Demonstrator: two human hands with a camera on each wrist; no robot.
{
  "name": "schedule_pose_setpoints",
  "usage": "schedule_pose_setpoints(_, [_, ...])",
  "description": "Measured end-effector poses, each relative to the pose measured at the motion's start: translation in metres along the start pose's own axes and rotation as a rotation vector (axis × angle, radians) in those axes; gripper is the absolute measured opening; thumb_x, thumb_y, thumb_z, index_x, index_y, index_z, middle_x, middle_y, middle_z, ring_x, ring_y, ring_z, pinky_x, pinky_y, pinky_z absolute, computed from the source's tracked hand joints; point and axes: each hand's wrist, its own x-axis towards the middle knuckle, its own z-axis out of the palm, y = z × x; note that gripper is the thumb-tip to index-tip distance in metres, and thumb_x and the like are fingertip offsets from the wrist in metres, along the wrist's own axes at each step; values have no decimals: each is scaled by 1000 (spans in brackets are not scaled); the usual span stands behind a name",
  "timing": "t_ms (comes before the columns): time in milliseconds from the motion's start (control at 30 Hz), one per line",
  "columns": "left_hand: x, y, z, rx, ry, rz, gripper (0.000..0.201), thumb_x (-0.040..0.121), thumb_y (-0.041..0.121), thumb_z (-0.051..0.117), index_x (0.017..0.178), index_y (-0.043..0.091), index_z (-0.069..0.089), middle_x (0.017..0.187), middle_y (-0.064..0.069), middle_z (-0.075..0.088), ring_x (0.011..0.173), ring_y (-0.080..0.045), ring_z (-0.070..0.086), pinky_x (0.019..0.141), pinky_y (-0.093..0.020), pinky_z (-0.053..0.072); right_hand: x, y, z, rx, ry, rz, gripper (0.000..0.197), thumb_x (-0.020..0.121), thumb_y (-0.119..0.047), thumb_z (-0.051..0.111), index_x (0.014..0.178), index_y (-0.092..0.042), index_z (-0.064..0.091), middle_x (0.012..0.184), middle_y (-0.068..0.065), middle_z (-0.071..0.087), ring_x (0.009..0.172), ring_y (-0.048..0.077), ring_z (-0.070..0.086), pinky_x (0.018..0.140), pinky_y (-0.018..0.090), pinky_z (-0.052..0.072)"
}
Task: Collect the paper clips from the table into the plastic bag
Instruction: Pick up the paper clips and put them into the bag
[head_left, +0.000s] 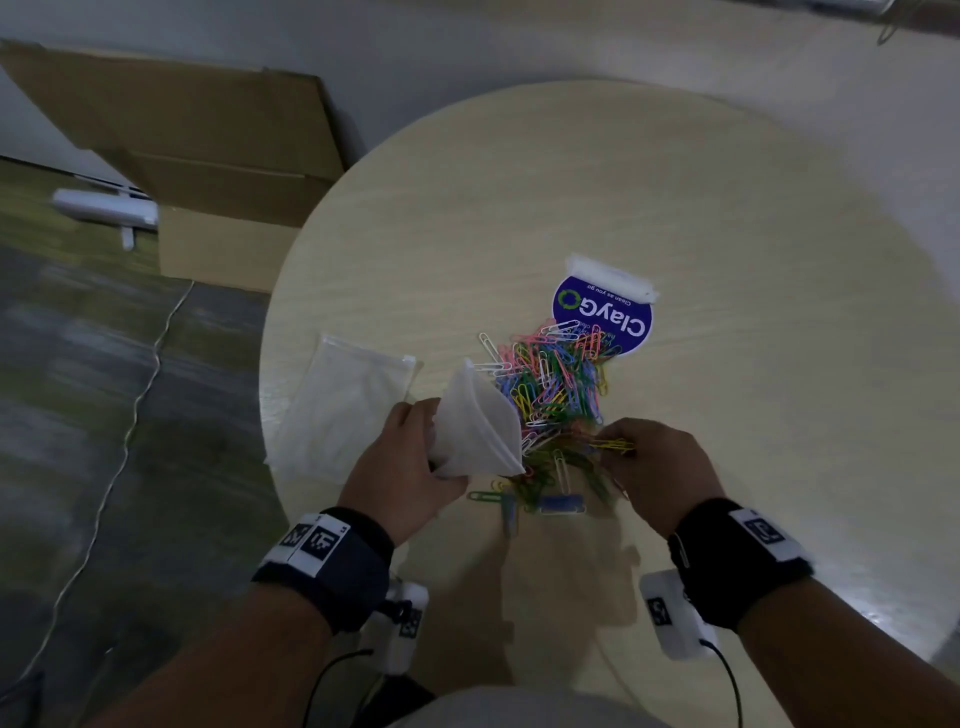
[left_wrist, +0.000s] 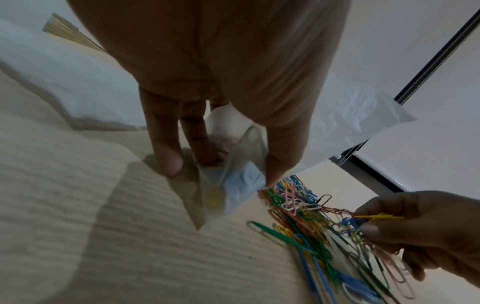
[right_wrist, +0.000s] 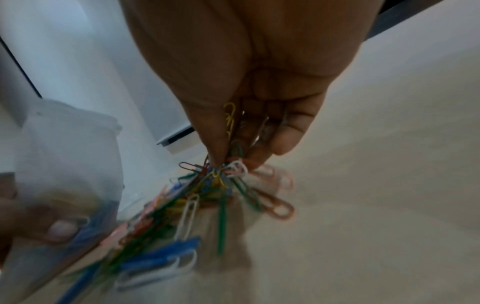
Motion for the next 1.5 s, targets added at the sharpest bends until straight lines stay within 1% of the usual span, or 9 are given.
schedule_pose_setpoints(400, [3, 8, 1, 33, -15, -24, 81, 67, 30, 81, 138, 28, 41, 121, 5, 43, 94, -25, 63, 75, -36, 50, -22, -67, -66, 235, 94, -209, 3, 77, -26, 73, 78, -28, 71, 68, -9, 70, 65, 5, 63, 63, 23, 47])
schedule_pose_setpoints(533, [4, 8, 2, 68, 5, -7, 79, 64, 30, 82, 133, 27, 44, 120, 1, 45, 94, -31, 64, 77, -40, 53, -20, -87, -58, 222, 67, -270, 4, 76, -27, 74, 79, -28, 71, 69, -10, 69, 68, 5, 62, 61, 15, 42])
schedule_pose_setpoints(800, [4, 6, 4, 37, 9, 45, 77, 64, 33, 80, 133, 28, 45, 118, 1, 46, 89, -30, 65, 70, -41, 54, -10, -114, -36, 31, -63, -418, 14, 76, -22, 68, 88, -17, 73, 86, 3, 74, 80, 20, 66, 71, 28, 45])
schedule_pose_setpoints(900, [4, 4, 5, 3, 24, 53, 77, 63, 31, 82, 131, 28, 47, 117, 3, 47, 89, -29, 65, 69, -36, 52, -10, -114, -40, 65, -82, -436, 27, 78, -19, 70, 105, -20, 73, 99, -6, 75, 85, -3, 64, 73, 3, 38])
schedule_pose_setpoints(1000, [4, 5, 4, 8, 34, 31, 78, 63, 29, 81, 132, 28, 46, 120, 2, 48, 93, -29, 65, 72, -37, 53, -12, -107, -46, 247, 49, -382, 28, 77, -10, 70, 102, -22, 74, 88, -17, 70, 74, -21, 55, 69, -3, 35])
schedule_pose_setpoints(1100, [4, 7, 3, 2, 23, 9, 81, 64, 29, 83, 135, 29, 44, 126, 3, 48, 98, -26, 65, 79, -37, 53, -5, -99, -37, 233, 115, -339, 44, 77, -15, 70, 119, -25, 63, 107, -12, 63, 91, -6, 57, 81, 9, 40])
schedule_pose_setpoints(1200, [3, 7, 2, -2, 10, 7, 80, 65, 31, 84, 134, 30, 43, 128, 6, 47, 103, -22, 64, 82, -36, 53, 4, -96, -22, 158, -65, -301, 53, 84, -18, 62, 135, -22, 49, 132, -1, 54, 119, 13, 50, 94, 17, 33])
schedule_pose_setpoints(1366, [3, 3, -2, -23, -6, 0, 80, 70, 38, 83, 138, 29, 40, 129, 6, 45, 106, -19, 60, 84, -38, 53, 9, -70, -14, 225, 18, -129, 34, 85, -28, 65, 119, -24, 61, 114, -2, 64, 99, 12, 59, 83, 22, 40])
schedule_pose_setpoints(1500, [-3, -7, -8, -33, 5, -16, 79, 71, 33, 83, 138, 23, 44, 126, 5, 46, 101, -16, 62, 78, -28, 47, 3, -22, -4, -35, 70, 151, 76, 67, -62, 71, 127, -19, 51, 120, 12, 50, 110, 36, 49, 94, 43, 42])
